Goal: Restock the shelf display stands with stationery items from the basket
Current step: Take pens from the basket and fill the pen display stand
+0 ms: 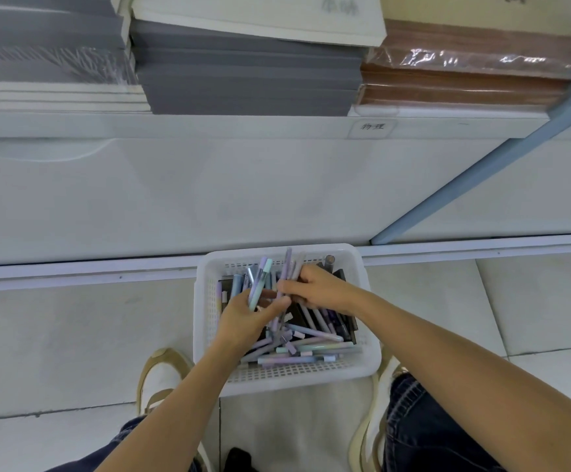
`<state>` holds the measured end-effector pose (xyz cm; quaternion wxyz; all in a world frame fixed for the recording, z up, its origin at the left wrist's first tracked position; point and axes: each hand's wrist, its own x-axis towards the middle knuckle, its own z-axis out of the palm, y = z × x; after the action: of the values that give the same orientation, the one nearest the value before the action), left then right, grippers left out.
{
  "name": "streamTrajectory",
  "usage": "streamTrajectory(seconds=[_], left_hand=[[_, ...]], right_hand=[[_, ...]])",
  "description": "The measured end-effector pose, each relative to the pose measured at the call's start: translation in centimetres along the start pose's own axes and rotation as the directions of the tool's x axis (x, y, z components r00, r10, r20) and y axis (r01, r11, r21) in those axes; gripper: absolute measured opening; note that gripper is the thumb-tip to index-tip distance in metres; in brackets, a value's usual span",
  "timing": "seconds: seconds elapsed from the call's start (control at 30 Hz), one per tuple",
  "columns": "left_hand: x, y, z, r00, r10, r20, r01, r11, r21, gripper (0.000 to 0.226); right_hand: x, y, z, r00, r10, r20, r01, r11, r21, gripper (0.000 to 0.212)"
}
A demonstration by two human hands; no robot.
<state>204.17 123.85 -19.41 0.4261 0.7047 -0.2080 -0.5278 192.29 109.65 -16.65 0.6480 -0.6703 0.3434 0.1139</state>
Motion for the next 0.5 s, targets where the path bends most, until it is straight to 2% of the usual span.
streamTrajectory(seconds=[0.1,0.17,0.23,0.3,0.37,0.43,0.5], left_hand=[[-0.6,0.4,0.6,0.997,0.005,0.076,0.0,0.998,-0.063,0.016],[-0.8,0.5,0.6,0.995,0.003,0.095,0.007,0.994,-0.111,0.017],[-1.0,0.4,0.3,0.994,-0.031,0.102,0.043,0.992,-0.116,0.023],[-1.1,0.1,-0.3,0.995,-0.069,0.077,0.078,0.988,-0.13,0.029],[-1.1,-0.2,-0.9,0.996,-0.087,0.001,0.087,0.987,-0.139,0.032],[-1.0,-0.5,-1.3,0.994,-0.086,-0.06,0.075,0.984,-0.163,0.032],[-0.9,-0.6,-1.5,0.993,-0.084,-0.089,0.062,0.973,-0.224,0.029]], right_hand=[[0.0,-0.5,1.0,0.996,0.0,0.093,-0.01,0.995,0.101,0.023],[0.1,-0.5,1.4,0.995,-0.012,0.1,-0.003,0.99,0.143,0.014],[0.0,-0.2,1.4,0.997,-0.017,0.074,0.002,0.981,0.196,0.014],[0.1,0.3,1.0,1.0,0.021,-0.011,-0.018,0.97,0.241,0.022],[0.4,0.9,0.5,0.983,0.087,-0.162,-0.063,0.986,0.152,0.028],[0.6,2.0,0.3,0.949,0.101,-0.298,-0.124,0.991,-0.059,0.025],[0.8,2.9,0.8,0.954,0.093,-0.283,-0.148,0.973,-0.178,0.02]])
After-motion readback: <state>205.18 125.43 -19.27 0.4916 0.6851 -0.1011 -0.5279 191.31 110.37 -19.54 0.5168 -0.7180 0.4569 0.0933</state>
